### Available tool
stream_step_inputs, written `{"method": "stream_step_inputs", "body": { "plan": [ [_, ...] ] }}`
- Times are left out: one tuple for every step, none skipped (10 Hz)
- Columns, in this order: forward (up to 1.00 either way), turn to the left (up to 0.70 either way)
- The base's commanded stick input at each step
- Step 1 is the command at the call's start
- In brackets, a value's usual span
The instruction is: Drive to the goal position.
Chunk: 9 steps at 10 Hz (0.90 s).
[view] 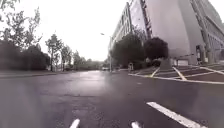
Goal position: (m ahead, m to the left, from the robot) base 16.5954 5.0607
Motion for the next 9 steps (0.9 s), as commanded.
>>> {"method": "stream_step_inputs", "body": {
  "plan": [
    [0.7, 0.0],
    [0.7, 0.0],
    [0.7, 0.0],
    [0.7, 0.0],
    [0.7, 0.0],
    [0.7, 0.0],
    [0.7, 0.0],
    [0.7, 0.0],
    [0.7, 0.0]
  ]
}}
